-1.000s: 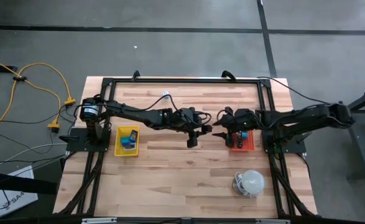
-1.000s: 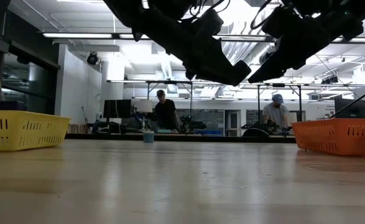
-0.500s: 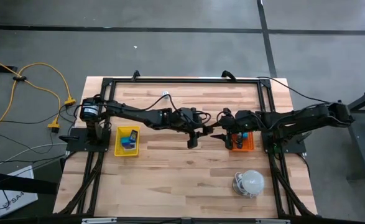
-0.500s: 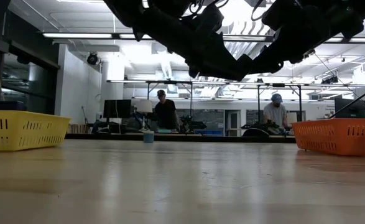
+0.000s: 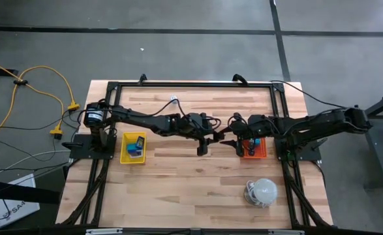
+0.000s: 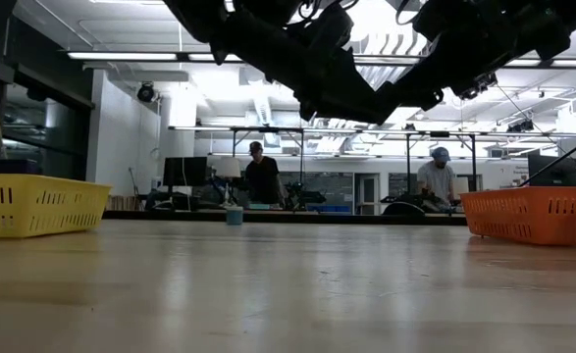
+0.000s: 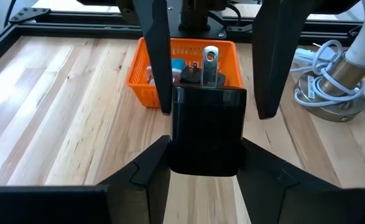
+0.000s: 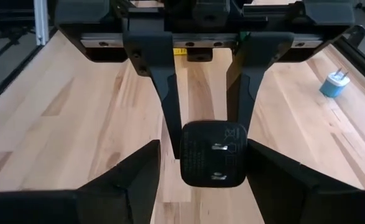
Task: Pick & Place Office items
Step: Put the black charger adapter into the orange bin
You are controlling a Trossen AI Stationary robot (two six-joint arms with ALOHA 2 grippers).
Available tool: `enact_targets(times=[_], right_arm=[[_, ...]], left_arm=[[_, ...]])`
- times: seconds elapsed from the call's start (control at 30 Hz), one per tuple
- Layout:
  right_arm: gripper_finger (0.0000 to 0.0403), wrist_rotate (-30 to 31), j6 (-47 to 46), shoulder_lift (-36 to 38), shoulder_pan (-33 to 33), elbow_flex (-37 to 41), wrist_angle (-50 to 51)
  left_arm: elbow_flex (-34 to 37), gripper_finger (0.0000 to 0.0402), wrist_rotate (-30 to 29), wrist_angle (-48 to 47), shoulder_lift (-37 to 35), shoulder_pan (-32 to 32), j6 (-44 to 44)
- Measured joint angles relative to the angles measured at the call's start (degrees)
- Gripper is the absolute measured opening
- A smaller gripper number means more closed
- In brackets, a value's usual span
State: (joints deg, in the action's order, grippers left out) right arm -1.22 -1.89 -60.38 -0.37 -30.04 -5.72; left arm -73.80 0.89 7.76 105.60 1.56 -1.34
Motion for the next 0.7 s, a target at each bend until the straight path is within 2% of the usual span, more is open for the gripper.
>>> enact_targets(times=[0.4, 0.7], right_arm=[[0.021, -0.7, 0.0, 0.0, 0.0, 0.0, -0.9], [0.0153, -0.5, -0.1, 0.0, 0.0, 0.0, -0.8]], left_arm=[[0.0, 0.0148, 0.0, 1.3, 0.0, 0.0, 0.0], [0.0, 0.0148, 0.1, 1.3, 0.0, 0.0, 0.1]])
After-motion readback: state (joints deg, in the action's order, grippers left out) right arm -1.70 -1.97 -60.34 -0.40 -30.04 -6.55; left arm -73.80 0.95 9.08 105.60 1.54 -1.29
